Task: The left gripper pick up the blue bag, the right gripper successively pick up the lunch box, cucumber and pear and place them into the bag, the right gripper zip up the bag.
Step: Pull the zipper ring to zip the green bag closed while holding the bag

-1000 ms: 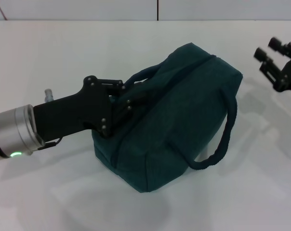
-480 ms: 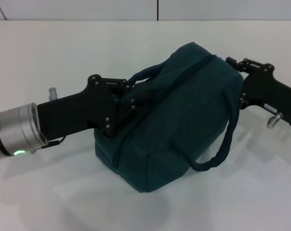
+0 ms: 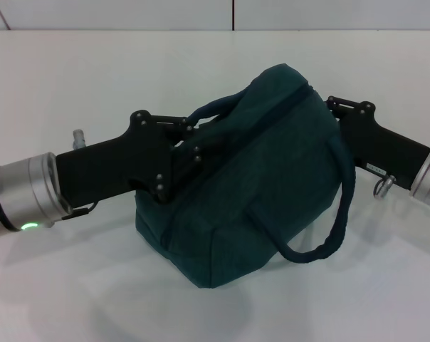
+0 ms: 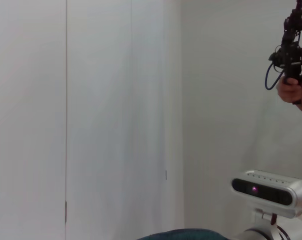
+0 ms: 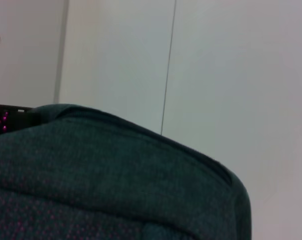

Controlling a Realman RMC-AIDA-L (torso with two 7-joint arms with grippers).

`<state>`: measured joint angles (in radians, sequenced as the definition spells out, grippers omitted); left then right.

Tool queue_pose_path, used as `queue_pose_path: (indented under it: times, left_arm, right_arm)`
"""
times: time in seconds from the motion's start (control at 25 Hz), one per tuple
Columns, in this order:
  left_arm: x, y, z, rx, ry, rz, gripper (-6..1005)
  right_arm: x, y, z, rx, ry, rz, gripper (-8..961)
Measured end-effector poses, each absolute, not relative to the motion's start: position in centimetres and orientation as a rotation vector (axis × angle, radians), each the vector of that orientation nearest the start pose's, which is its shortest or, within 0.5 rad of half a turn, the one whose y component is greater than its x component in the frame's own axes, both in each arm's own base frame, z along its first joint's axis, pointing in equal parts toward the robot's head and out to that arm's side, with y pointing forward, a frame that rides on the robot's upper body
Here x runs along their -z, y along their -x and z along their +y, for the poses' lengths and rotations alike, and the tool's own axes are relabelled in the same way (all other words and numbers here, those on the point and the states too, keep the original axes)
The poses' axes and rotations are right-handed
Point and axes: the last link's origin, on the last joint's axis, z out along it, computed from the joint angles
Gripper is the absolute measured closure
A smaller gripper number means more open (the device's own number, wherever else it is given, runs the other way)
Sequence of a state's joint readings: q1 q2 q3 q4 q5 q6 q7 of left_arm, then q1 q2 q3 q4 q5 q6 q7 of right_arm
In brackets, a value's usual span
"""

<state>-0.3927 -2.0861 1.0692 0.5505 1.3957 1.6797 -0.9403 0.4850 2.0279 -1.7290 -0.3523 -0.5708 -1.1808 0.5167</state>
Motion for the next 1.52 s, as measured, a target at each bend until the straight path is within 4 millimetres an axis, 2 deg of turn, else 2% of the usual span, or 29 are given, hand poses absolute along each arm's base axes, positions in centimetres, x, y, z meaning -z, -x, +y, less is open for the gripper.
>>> queue_pose_path:
  times: [0.36,0.8,1.16,1.52]
  left_arm:
    - [1.7,23.4,28.5,1.191,2.588,-0.147,891]
    - [1.6,23.5,28.6,1.188,2.583,-0.141,895]
    - [1.5,23.6,28.7,1.176,2.578,-0.123,896]
    - [1.5,23.6,28.8,1.166,2.575,-0.126,896]
  right_arm:
    - [4.7,-24.6,34.0,-0.85,2.31,0.132,563]
    - [5.4,-23.2,34.9,-0.838,2.352,0.093,563]
    - [5.6,-22.5,35.2,-0.88,2.454,0.217,563]
    - [5.3,-22.5,35.4,-0.876,2.451,0.213,598]
